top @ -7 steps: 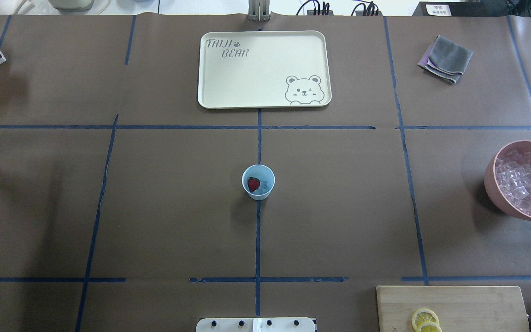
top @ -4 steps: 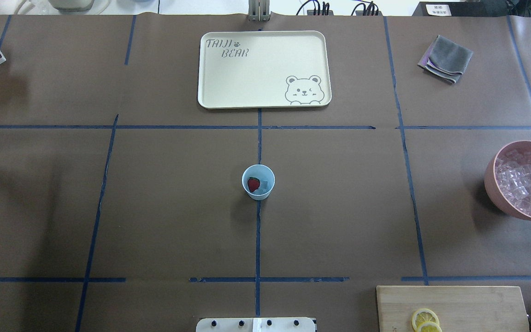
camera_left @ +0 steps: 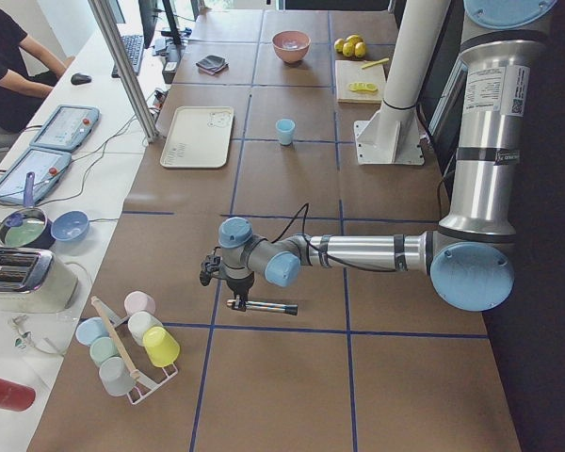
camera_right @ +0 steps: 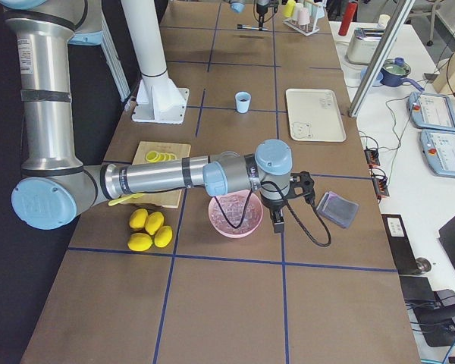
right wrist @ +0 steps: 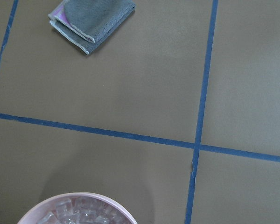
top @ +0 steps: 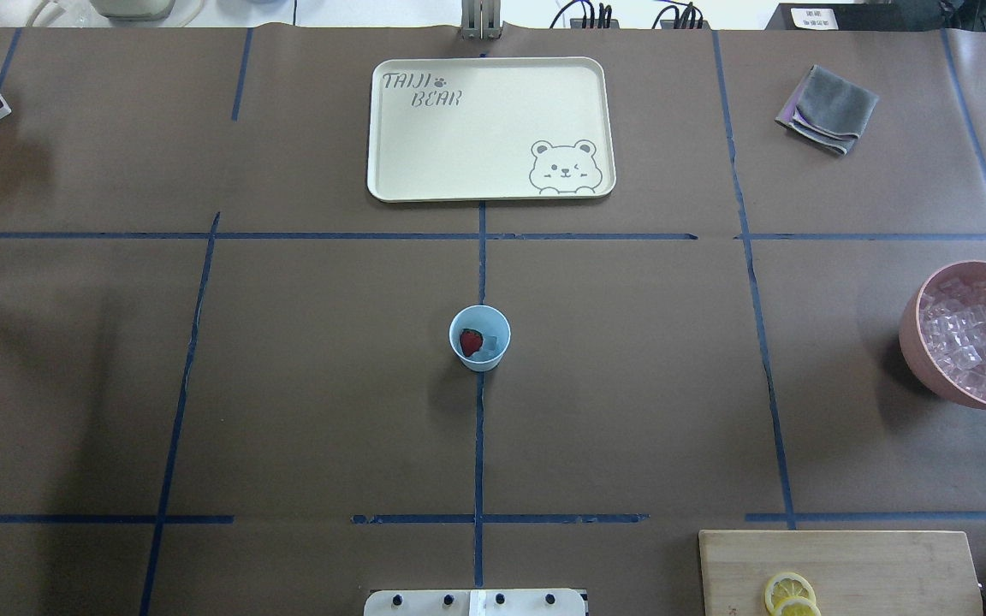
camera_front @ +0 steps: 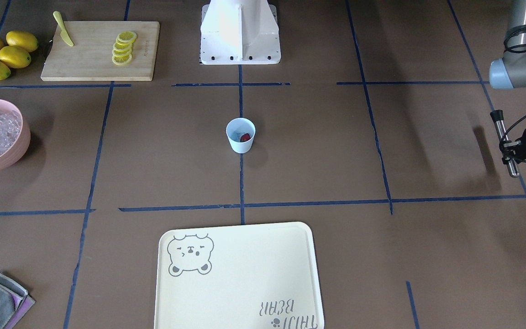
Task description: Mash ice and strawberries in cup
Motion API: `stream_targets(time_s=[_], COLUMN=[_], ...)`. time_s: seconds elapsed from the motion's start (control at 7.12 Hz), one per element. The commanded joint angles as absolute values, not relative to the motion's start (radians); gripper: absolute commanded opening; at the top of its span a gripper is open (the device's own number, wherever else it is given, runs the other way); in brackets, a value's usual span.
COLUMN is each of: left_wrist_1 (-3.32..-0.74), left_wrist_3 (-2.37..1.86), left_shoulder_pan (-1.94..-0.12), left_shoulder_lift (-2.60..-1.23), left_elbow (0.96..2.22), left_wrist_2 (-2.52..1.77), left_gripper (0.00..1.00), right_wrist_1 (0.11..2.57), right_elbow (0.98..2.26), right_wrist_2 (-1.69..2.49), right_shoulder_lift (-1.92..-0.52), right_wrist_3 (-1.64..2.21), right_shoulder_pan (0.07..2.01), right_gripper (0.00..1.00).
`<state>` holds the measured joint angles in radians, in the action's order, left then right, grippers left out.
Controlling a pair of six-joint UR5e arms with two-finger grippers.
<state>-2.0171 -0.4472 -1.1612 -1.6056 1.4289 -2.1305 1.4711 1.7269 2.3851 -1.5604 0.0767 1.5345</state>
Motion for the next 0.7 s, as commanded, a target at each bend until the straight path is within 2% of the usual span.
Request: stream_targets(time_s=[0.0, 0.56], left_wrist_1=[-2.026, -2.013], left_wrist_3=[-0.448, -0.436], left_shoulder_pan=[-1.161, -1.166], left_shoulder_lift=[-1.603, -1.606], left_elbow=[1.428, 1.439], left_wrist_2=[-2.131, -2.141], left_gripper=[1.00, 1.00], right_wrist_1=[1.471, 1.471], right_elbow=[1.727, 1.726], right_wrist_2=[2.385, 2.385], right_shoulder_lift=[-1.563, -1.565], right_wrist_3=[0.077, 0.077], right_shoulder_pan=[1.536, 1.536], right_gripper=[1.00, 1.00])
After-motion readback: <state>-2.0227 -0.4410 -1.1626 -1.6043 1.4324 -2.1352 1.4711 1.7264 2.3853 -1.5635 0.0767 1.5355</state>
